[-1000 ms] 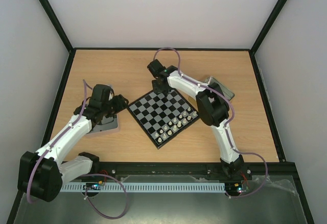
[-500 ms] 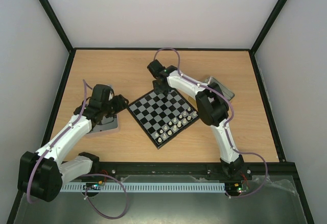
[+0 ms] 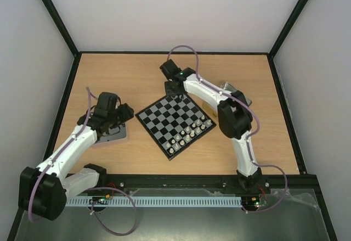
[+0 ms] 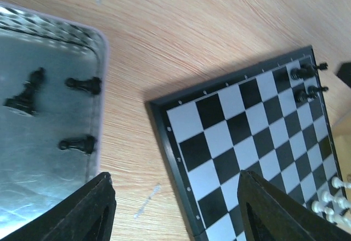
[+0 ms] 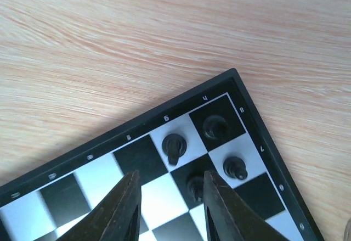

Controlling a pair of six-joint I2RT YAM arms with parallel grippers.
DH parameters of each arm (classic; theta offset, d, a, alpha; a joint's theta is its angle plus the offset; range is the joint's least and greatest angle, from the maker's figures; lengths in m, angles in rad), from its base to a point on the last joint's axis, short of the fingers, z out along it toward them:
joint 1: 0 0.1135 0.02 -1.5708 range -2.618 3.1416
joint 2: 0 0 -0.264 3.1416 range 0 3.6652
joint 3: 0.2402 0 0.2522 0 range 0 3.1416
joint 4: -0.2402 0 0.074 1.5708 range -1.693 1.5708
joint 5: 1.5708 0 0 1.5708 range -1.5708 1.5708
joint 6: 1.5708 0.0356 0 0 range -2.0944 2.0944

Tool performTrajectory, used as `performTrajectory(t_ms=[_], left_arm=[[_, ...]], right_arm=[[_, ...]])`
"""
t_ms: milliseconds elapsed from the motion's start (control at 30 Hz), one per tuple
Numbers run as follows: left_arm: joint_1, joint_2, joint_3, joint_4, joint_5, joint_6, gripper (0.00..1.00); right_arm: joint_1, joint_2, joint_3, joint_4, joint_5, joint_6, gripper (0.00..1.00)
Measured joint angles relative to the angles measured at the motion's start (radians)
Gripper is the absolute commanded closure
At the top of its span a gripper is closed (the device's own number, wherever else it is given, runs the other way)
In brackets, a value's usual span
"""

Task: Set up the chess pieces on the board
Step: Place the chess piece on the chessboard, then pick up the chess piece from the storage box.

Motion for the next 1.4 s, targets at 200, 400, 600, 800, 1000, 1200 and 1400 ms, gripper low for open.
performTrajectory(t_ms=[200, 400, 600, 800, 1000, 1200, 1400], left_arm=[[0.072, -0.077, -0.025, -0.03, -0.068, 0.0, 0.35], [0.182, -0.086, -0.119, -0.029, -0.087, 0.001, 0.44], [0.235, 0.016, -0.135, 0.0, -0.087, 0.026, 0.48], [0.249, 0.181, -0.114, 0.037, -0.061, 0.061, 0.49], [0.251, 0.29, -0.057, 0.051, -0.06, 0.087, 0.5], [0.255, 0.369, -0.005, 0.061, -0.066, 0.105, 0.57], [0.255, 0.413, 0.016, 0.082, -0.066, 0.116, 0.72]], right_arm=[[0.0, -0.216, -0.192, 0.097, -0.041, 0.029, 0.63], [0.0, -0.423, -0.468, 0.255, -0.108, 0.074, 0.63], [0.0, -0.502, -0.639, 0.355, -0.167, 0.122, 0.65], [0.0, -0.52, -0.694, 0.399, -0.194, 0.143, 0.67], [0.0, -0.524, -0.71, 0.435, -0.225, 0.143, 0.68], [0.0, -0.545, -0.733, 0.453, -0.239, 0.143, 0.7], [0.0, -0.558, -0.745, 0.477, -0.248, 0.151, 0.72]])
